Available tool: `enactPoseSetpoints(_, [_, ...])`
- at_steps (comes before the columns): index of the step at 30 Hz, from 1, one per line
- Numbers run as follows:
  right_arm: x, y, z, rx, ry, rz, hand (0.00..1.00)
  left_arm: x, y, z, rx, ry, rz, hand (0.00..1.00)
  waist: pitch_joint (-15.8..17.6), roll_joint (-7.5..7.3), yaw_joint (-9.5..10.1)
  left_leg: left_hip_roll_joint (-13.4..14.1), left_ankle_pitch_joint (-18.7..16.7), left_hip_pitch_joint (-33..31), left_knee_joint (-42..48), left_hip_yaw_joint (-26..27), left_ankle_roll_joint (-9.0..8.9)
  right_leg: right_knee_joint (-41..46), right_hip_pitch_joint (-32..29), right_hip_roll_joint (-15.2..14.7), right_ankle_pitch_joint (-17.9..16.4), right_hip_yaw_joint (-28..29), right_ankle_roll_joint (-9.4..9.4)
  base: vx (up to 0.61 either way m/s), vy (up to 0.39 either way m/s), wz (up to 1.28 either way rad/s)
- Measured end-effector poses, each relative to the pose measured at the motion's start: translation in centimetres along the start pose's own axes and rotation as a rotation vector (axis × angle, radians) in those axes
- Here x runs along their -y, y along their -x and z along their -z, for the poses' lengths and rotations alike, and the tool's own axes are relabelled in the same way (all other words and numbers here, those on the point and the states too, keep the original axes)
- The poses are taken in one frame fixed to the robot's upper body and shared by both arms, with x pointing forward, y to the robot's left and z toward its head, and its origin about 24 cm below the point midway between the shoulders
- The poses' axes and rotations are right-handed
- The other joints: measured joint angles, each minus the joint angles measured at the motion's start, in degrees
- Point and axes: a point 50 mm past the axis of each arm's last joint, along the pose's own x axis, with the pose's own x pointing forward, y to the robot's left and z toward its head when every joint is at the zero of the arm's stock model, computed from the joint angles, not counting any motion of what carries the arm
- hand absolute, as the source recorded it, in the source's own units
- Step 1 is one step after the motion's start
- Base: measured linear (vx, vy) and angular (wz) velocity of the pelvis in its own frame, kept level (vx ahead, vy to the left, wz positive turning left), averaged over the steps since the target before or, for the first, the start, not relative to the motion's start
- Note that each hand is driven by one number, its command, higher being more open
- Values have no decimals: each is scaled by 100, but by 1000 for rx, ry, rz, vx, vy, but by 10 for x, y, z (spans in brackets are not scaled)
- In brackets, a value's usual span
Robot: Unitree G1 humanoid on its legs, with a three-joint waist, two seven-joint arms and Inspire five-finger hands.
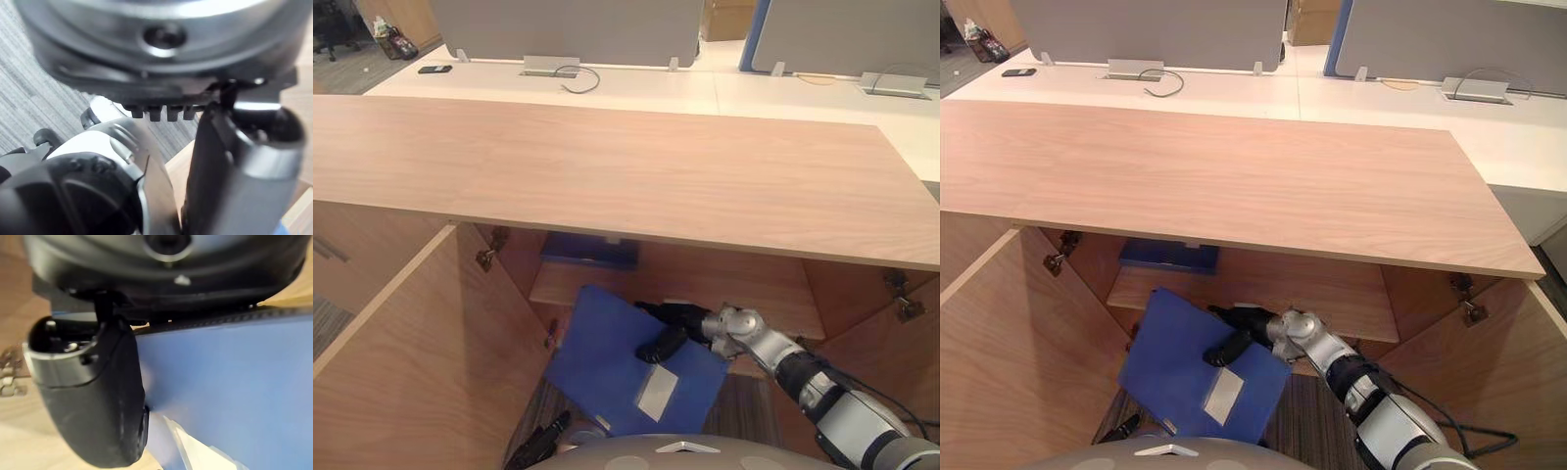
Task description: Walk over to the cabinet, pick up the folder, carry it to the office cabinet, place the folder inside the office cabinet, then close the office cabinet door
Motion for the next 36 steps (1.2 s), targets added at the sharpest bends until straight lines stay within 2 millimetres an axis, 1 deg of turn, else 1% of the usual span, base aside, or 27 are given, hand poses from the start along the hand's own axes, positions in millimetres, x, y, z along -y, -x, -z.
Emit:
enactPoseSetpoints(3, [-6, 2, 34, -55, -199, 99, 0, 6, -2, 1, -3, -2, 11, 100, 42, 73, -3, -54, 18, -7, -16, -118, 13, 59, 26, -43, -73, -137, 23, 8, 43, 22])
enactPoseSetpoints(4, [-7, 4, 48, -68, -322, 166, 0, 9, -4, 1, -7, -11, 20, 100, 69, 132, -15, -107, 51, -5, -50, -205, 36, 130, 41, -86, -132, -237, 44, -2, 50, 38])
enactPoseSetpoints(5, [-8, 5, 55, -67, -395, 207, 0, 10, -4, 1, -10, -23, 22, 100, 70, 152, -18, -138, 81, -1, -93, -243, 41, 161, 39, -116, -158, -286, 60, -4, 53, 44])
enactPoseSetpoints(6, [-9, 7, 63, -42, -548, 295, 0, 11, -5, 1, -14, -37, 20, 100, 66, 193, -24, -202, 168, 23, -235, -301, 58, 181, 34, -179, -186, -373, 81, 1, 41, 31])
enactPoseSetpoints(7, [-7, 8, 64, -27, -599, 337, 0, 11, -5, 1, -14, -39, 15, 100, 72, 211, -32, -239, 219, 46, -318, -311, 74, 182, 28, -209, -187, -398, 85, 6, 55, 26])
enactPoseSetpoints(8, [0, 11, 65, 18, -707, 423, 0, 11, -5, 1, -15, -39, -1, 100, 81, 239, -52, -292, 347, 121, -535, -305, 94, 182, 6, -269, -181, -413, 105, 1, 48, 13])
enactPoseSetpoints(9, [6, 15, 65, 104, -870, 509, 0, 10, -5, 1, -14, -39, -18, 100, 74, 259, -53, -362, 479, 191, -771, -298, 108, 181, -34, -319, -171, -423, 124, 6, 66, 8])
enactPoseSetpoints(10, [14, 18, 61, 241, -1079, 609, 0, 9, -5, 1, -13, -40, -46, 100, 50, 283, -67, -388, 639, 272, -1064, -269, 132, 179, -101, -363, -157, -422, 147, 9, 46, 3])
enactPoseSetpoints(13, [25, 23, 56, 399, -1264, 714, 0, 8, -5, 1, -12, -40, -73, 100, 2, 296, -106, -464, 802, 327, -1378, -227, 158, 168, -190, -409, -139, -414, 175, 13, 41, -1])
enactPoseSetpoints(15, [32, 32, 60, 527, -1434, 820, 0, 10, -7, -3, -1, -43, -91, 100, -24, 269, -106, -510, 886, 367, -1553, -207, 190, 129, -226, -451, -113, -412, 214, 22, 48, -1])
enactPoseSetpoints(18, [30, 36, 68, 598, -1606, 918, 0, 12, -8, -5, 9, -59, -99, 100, -87, 174, -118, -573, 915, 400, -1674, -147, 215, 0, -213, -503, -59, -378, 287, 32, 48, -7])
enactPoseSetpoints(22, [26, 37, 77, 625, -1748, 1001, 0, 19, -10, -8, 32, -63, -92, 100, -137, 82, -131, -632, 923, 416, -1734, -88, 229, -74, -216, -585, -20, -355, 346, 40, 47, -5])
enactPoseSetpoints(23, [25, 37, 77, 632, -1763, 1008, 0, 21, -11, -8, 34, -64, -90, 100, -141, 77, -127, -663, 924, 415, -1744, -85, 231, -96, -214, -593, -12, -355, 358, 18, 45, -1])
enactPoseSetpoints(26, [20, 32, 76, 688, -1883, 1023, 0, 24, -12, -7, 33, -75, -90, 100, -157, 73, -104, -689, 948, 434, -1810, -82, 266, -141, -204, -641, 16, -367, 400, 2, 11, 0])
enactPoseSetpoints(28, [15, 28, 76, 727, -1995, 1048, 0, 25, -12, -7, 38, -73, -99, 100, -161, 67, -41, -737, 955, 430, -1811, -82, 281, -140, -207, -690, 32, -373, 427, -13, 16, 1])
enactPoseSetpoints(31, [11, 27, 78, 744, -2070, 1084, 0, 27, -12, -8, 48, -73, -96, 100, -205, 42, 45, -795, 973, 362, -1808, -59, 328, -88, -308, -765, 35, -373, 452, -43, 37, -1])
enactPoseSetpoints(33, [15, 24, 70, 775, -2145, 1099, 0, 26, -11, -8, 62, -68, -111, 100, -235, 14, 80, -844, 1000, 221, -1760, -12, 374, 184, -571, -858, -28, -361, 520, -71, 50, -6])
enactPoseSetpoints(34, [21, 24, 63, 821, -2200, 1103, 0, 27, -12, -9, 65, -65, -118, 100, -237, 0, 100, -878, 952, 105, -1610, 52, 447, 407, -745, -937, -123, -352, 552, -91, 69, -12])
enactPoseSetpoints(35, [25, 25, 59, 849, -2222, 1101, 0, 27, -12, -10, 69, -65, -121, 100, -226, -15, 120, -898, 931, 58, -1528, 109, 473, 551, -843, -980, -172, -332, 558, -105, 75, -19])
enactPoseSetpoints(36, [34, 27, 48, 923, -2260, 1093, 0, 30, -12, -10, 78, -58, -120, 100, -213, -43, 184, -937, 865, -81, -1321, 252, 516, 927, -1094, -1090, -323, -294, 577, -144, 94, -29])
